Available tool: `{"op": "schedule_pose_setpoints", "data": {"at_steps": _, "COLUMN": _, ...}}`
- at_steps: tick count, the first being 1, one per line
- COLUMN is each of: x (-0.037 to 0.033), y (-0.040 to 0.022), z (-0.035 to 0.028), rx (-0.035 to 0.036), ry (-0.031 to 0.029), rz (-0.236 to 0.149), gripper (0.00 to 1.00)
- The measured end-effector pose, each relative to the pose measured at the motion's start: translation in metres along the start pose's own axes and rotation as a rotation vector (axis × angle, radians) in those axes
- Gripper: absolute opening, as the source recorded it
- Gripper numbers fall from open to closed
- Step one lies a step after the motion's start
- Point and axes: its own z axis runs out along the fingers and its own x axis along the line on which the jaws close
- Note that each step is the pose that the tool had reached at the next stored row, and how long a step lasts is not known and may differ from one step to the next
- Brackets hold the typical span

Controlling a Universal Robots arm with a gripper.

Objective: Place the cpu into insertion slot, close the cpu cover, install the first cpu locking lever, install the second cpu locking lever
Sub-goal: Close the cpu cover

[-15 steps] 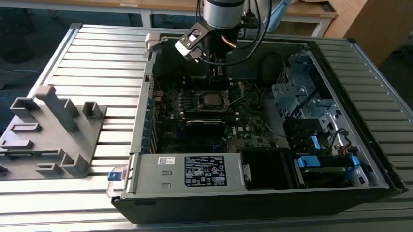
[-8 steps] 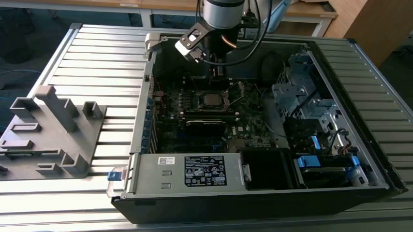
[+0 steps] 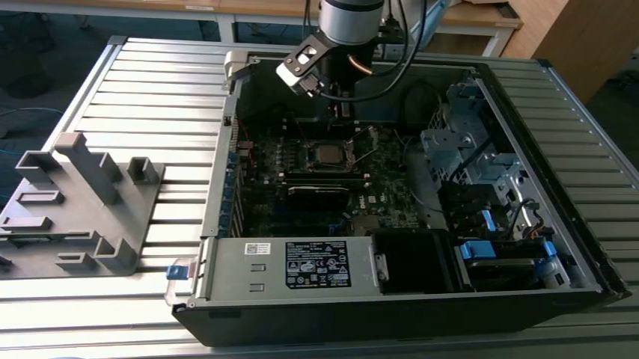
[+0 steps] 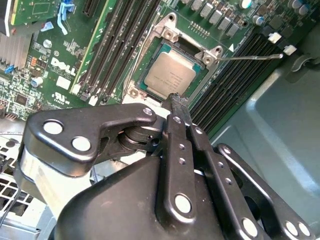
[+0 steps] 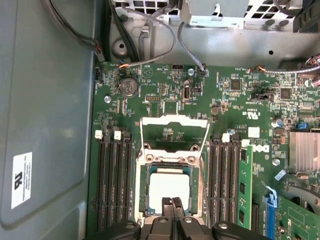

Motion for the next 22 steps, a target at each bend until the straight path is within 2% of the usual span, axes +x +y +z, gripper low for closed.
{"op": "schedule_pose_setpoints", "data": {"at_steps": 8, "x": -0.0002, "y": 0.0067, "z": 0.0001, "rx": 0.0, "ry": 0.0, "rz": 0.0, "gripper": 0.11}}
{"op": "schedule_pose_setpoints", "data": {"at_steps": 19, "x": -0.0001, "y": 0.0068, "z": -0.0006, "rx": -0.0001, "ry": 0.0001, "rz": 0.0, "gripper": 0.11}}
{"op": "schedule_pose_setpoints", "data": {"at_steps": 22, "x": -0.0002, "y": 0.0085, "z": -0.0007, "rx": 0.0001, "ry": -0.0002, "rz": 0.0, "gripper": 0.11}}
